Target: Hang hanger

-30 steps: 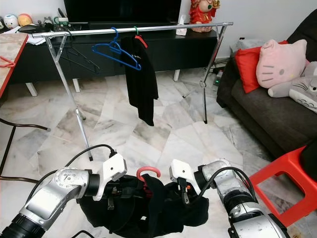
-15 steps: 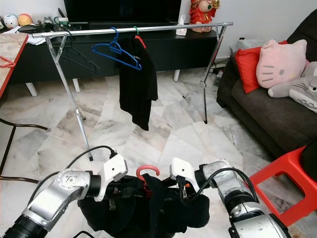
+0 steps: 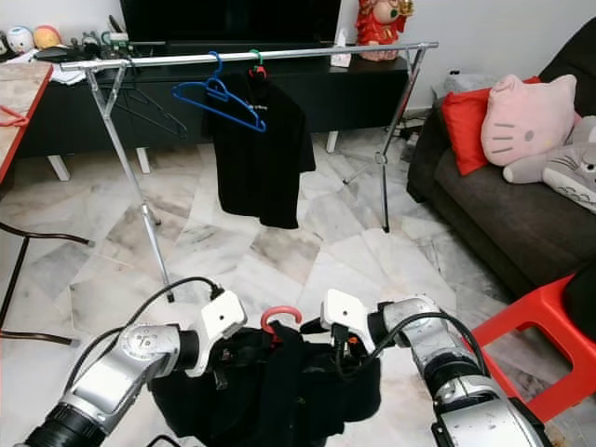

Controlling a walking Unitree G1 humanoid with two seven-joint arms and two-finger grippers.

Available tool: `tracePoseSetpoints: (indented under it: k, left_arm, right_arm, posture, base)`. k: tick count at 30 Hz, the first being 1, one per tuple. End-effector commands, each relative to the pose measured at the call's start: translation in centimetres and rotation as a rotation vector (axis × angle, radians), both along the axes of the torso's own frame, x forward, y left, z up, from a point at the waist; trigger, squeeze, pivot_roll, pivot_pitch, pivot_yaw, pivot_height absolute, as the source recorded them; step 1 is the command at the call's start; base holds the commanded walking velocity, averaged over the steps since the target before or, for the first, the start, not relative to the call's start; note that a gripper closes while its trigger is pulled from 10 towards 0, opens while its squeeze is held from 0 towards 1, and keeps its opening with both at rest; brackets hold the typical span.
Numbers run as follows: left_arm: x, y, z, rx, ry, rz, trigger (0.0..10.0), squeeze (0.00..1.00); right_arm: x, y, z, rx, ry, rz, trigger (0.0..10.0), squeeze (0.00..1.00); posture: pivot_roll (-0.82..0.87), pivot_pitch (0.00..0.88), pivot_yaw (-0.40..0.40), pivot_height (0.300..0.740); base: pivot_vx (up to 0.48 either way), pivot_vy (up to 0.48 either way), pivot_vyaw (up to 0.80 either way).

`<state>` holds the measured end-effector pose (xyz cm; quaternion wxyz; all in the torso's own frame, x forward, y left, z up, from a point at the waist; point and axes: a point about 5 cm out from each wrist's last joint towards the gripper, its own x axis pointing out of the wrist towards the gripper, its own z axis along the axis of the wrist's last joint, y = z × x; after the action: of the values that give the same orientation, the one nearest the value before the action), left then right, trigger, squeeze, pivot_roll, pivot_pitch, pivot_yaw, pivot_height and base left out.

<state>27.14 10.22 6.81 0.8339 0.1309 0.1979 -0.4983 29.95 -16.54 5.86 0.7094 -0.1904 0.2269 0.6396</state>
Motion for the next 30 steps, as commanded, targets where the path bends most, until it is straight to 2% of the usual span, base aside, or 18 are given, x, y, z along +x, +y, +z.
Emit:
tracePoseSetpoints:
  k: [1, 6, 7, 8, 10, 13, 14, 15, 16, 18, 21, 22, 23, 24, 25, 26, 30]
  left_arm:
    - [1.3, 0.1, 1.0, 0.011, -0.086, 0.05, 0.0, 0.0]
    - [1.9, 0.3, 0.9, 0.01, -0.1, 0.12, 0.0, 0.0]
    - [2.2, 0.5, 0.8, 0.01, -0.111, 0.172, 0.0, 0.0]
    - [2.6, 0.7, 0.8, 0.011, -0.127, 0.223, 0.0, 0.0]
    - [2.7, 0.8, 0.8, 0.013, -0.138, 0.244, 0.0, 0.0]
    - [3.6, 1.9, 0.8, 0.008, -0.18, 0.416, 0.0, 0.0]
    - [4.3, 3.4, 1.0, 0.0, -0.214, 0.589, 1.6, 0.0]
    - [4.3, 3.4, 1.0, 0.0, -0.214, 0.589, 1.6, 0.0]
    - [4.6, 4.9, 1.1, 0.0, -0.238, 0.713, 10.0, 0.0]
    - [4.6, 5.8, 1.2, 0.005, -0.258, 0.763, 10.0, 0.0]
    - [4.3, 7.4, 1.5, -0.013, -0.299, 0.856, 10.0, 0.0]
    - [4.3, 7.8, 1.6, -0.017, -0.313, 0.882, 10.0, 0.0]
    - [4.1, 8.4, 1.7, -0.021, -0.332, 0.919, 10.0, 0.0]
    - [4.1, 8.4, 1.7, -0.021, -0.332, 0.919, 10.0, 0.0]
    - [3.8, 8.8, 1.9, -0.039, -0.35, 0.945, 10.0, 0.0]
    - [3.6, 9.2, 1.9, -0.049, -0.358, 0.965, 10.0, 0.0]
    - [2.6, 10.2, 1.7, -0.062, -0.374, 1.021, 10.0, 0.0]
  right_arm:
    - [-0.2, -0.7, -0.3, -0.038, 0.001, -0.009, 10.0, 1.0]
    - [-0.3, -1.0, -0.5, -0.04, 0.0, -0.043, 10.0, 1.0]
    - [-0.3, -1.3, -0.8, -0.049, -0.017, -0.088, 10.0, 0.12]
    - [-0.3, -1.5, -1.1, -0.038, -0.023, -0.147, 10.0, 0.0]
    - [-0.3, -1.6, -1.2, -0.027, -0.019, -0.175, 10.0, 0.0]
    - [-0.4, -2.1, -2.0, 0.002, -0.019, -0.312, 10.0, 0.0]
    - [-0.6, -2.4, -2.7, 0.023, -0.029, -0.437, 10.0, 0.0]
    - [-0.6, -2.4, -2.7, 0.023, -0.029, -0.437, 10.0, 0.0]
    - [-0.8, -2.8, -3.7, 0.008, -0.047, -0.584, 10.0, 0.0]
    - [-1.0, -3.1, -4.5, -0.034, -0.066, -0.7, 10.0, 0.0]
    - [-1.7, -4.2, -6.0, 0.0, -0.044, -1.034, 10.0, 0.0]
    - [-2.0, -4.6, -6.3, -0.003, -0.039, -1.111, 10.0, 0.0]
    - [-2.7, -5.3, -7.0, 0.048, 0.025, -1.252, 10.0, 0.0]
    - [-2.7, -5.3, -7.0, 0.048, 0.025, -1.252, 10.0, 0.0]
    - [-3.3, -5.9, -7.6, 0.081, 0.074, -1.363, 10.0, 0.0]
    - [-4.0, -6.3, -8.1, 0.071, 0.097, -1.424, 10.0, 0.0]
    - [-6.4, -7.2, -9.9, -0.017, 0.146, -1.543, 10.0, 0.0]
  posture:
    - [0.04, 0.0, -0.131, 0.716]
    - [0.04, 0.0, -0.131, 0.716]
    - [0.03, 0.0, -0.132, 0.716]
    - [0.03, 0.0, -0.133, 0.716]
    - [0.03, 0.0, -0.134, 0.716]
    - [0.04, 0.0, -0.127, 0.716]
    - [0.04, 0.0, -0.119, 0.716]
    - [0.04, 0.0, -0.119, 0.716]
    - [0.04, 0.0, -0.111, 0.716]
    - [0.04, 0.0, -0.106, 0.716]
    - [0.04, 0.0, -0.093, 0.716]
    - [0.04, 0.0, -0.093, 0.716]
    - [0.05, 0.0, -0.084, 0.716]
    - [0.05, 0.0, -0.084, 0.716]
    - [0.04, 0.0, -0.081, 0.716]
    - [0.04, 0.0, -0.08, 0.716]
    - [0.06, 0.0, -0.08, 0.716]
  base:
    - [0.0, 0.0, 0.0]
    - [0.0, 0.0, 0.0]
    - [0.0, 0.0, 0.0]
    - [0.0, 0.0, 0.0]
    - [0.0, 0.0, 0.0]
    - [0.0, 0.0, 0.0]
    - [0.0, 0.0, 0.0]
    - [0.0, 0.0, 0.0]
    - [0.0, 0.0, 0.0]
    - [0.0, 0.0, 0.0]
    - [0.0, 0.0, 0.0]
    - [0.0, 0.0, 0.0]
    - [0.0, 0.0, 0.0]
    - [0.0, 0.0, 0.0]
    - [0.0, 0.0, 0.0]
    - [0.0, 0.0, 0.0]
    - [0.0, 0.0, 0.0]
